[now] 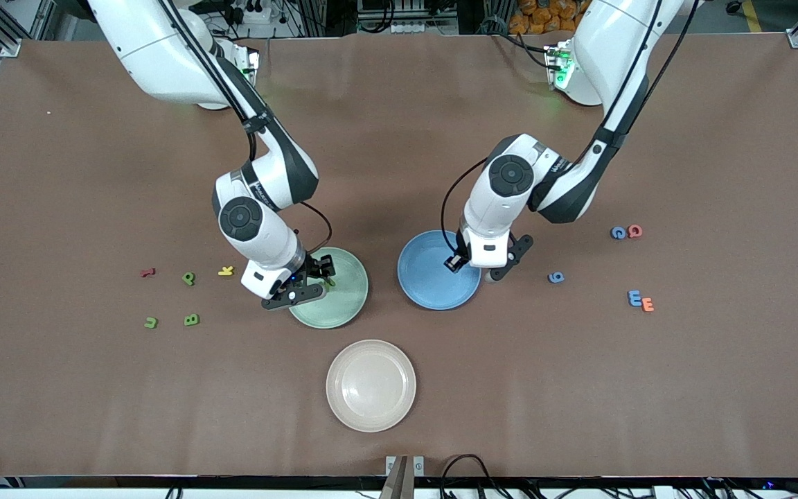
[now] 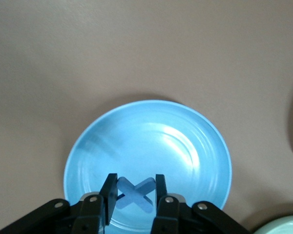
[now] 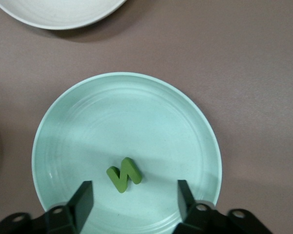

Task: Sort letters by color into matching plates
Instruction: 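Grasp the green p with the right gripper while the left gripper approaches blue a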

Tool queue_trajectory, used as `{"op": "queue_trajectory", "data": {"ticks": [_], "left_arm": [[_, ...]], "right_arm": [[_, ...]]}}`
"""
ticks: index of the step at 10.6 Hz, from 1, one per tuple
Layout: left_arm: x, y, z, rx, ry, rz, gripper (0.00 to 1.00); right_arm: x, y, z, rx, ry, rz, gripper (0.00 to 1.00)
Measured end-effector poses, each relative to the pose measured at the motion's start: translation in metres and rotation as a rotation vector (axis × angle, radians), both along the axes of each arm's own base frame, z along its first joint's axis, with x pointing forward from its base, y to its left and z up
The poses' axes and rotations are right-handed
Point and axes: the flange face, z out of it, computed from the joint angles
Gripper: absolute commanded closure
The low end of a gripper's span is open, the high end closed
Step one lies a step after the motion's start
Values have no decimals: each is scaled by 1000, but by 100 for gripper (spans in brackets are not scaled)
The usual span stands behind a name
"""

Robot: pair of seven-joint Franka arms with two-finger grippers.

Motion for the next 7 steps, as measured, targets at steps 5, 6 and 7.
{"op": "queue_trajectory", "data": {"ticks": [5, 6, 7], "left_arm": [[9, -23, -4, -25, -8, 16, 4], [12, -21, -5, -24, -10, 21, 0], [14, -18, -5, -23, -12, 26, 0]], "right_arm": [[19, -54, -5, -48, 21, 103, 0], [28, -80, -6, -65, 17, 128, 0], [35, -105, -7, -75, 17, 149, 0]]}}
